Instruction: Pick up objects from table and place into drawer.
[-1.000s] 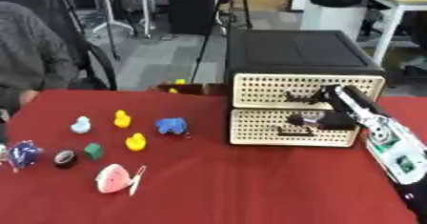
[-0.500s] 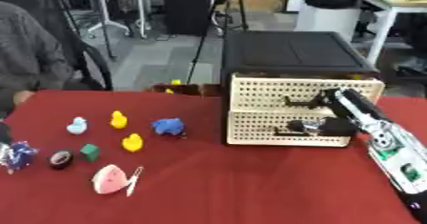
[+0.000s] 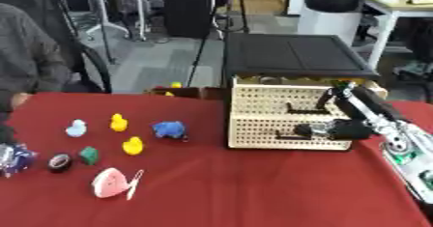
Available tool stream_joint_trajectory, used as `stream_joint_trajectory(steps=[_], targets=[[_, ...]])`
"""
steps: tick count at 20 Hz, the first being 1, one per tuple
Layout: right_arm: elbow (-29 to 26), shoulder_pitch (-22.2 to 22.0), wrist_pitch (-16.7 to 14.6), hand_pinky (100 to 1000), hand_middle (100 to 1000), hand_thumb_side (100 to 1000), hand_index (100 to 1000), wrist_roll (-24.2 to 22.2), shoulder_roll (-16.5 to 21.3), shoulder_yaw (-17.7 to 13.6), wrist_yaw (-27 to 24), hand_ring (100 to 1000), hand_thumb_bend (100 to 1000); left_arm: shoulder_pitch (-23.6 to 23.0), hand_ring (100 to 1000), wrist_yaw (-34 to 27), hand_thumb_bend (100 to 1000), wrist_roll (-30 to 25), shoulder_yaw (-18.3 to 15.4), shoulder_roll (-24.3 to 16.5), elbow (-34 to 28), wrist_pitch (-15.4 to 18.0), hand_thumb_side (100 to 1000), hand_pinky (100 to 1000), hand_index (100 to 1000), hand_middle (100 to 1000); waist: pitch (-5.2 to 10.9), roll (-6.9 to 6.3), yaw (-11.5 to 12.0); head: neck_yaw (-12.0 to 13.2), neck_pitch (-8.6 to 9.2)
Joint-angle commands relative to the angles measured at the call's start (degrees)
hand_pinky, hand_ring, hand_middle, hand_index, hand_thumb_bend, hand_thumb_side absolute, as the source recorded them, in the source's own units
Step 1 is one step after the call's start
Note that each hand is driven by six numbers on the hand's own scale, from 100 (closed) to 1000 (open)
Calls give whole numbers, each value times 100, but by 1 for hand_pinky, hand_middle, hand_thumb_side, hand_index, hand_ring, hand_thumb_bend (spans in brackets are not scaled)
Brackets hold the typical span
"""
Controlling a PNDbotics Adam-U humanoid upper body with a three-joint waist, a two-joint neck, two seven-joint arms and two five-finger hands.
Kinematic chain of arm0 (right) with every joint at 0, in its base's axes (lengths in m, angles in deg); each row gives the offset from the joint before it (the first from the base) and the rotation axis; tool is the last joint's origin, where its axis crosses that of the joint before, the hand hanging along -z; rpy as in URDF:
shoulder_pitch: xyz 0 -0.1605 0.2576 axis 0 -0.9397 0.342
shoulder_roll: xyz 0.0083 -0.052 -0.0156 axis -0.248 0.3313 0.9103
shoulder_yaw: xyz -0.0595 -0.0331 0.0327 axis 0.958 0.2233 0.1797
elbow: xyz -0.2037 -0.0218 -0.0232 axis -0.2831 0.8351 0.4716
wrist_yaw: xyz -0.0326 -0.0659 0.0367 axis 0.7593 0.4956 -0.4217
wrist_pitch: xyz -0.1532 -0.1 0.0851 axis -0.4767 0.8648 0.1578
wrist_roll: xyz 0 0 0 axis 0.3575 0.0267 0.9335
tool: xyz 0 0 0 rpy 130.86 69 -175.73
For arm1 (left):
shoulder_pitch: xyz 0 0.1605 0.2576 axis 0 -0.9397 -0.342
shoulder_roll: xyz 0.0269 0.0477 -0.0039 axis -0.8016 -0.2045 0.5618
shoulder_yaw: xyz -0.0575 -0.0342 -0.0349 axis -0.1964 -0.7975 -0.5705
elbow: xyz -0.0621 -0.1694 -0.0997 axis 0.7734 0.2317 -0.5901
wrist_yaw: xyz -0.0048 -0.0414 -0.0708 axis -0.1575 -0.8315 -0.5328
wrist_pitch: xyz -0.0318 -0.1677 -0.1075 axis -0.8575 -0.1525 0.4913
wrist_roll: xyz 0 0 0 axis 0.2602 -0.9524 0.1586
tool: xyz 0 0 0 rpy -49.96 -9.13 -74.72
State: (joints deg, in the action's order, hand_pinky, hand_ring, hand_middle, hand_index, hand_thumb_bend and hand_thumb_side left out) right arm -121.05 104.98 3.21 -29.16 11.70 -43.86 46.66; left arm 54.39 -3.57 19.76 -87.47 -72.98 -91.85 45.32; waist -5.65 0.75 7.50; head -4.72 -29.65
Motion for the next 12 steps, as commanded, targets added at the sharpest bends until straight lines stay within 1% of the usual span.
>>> stream_joint_trajectory(steps=[1,4,7,8,12], targets=[[-235,9,21,100,100,754,586,-25,245,-68,87,100,1000,49,570,29,100,25,-81,-126,-100,9,226,630,781,576,92,-6,-17,15,-38],[-291,-54,38,100,100,752,592,-37,238,-71,93,100,1000,43,570,28,100,25,-83,-130,-99,10,226,630,781,577,99,-3,-30,17,-40],[-280,-59,58,100,100,751,624,-36,223,-71,95,100,1000,43,570,28,100,22,-81,-130,-98,12,226,630,781,577,103,-7,-32,15,-38],[-264,-48,62,100,100,752,649,-31,217,-71,97,100,1000,44,570,28,100,21,-81,-129,-98,12,226,630,780,577,104,-10,-32,16,-36],[-233,7,57,100,100,760,674,-1,213,-78,87,100,1000,35,570,24,100,22,-86,-131,-98,13,222,631,780,577,107,-23,-29,15,-37]])
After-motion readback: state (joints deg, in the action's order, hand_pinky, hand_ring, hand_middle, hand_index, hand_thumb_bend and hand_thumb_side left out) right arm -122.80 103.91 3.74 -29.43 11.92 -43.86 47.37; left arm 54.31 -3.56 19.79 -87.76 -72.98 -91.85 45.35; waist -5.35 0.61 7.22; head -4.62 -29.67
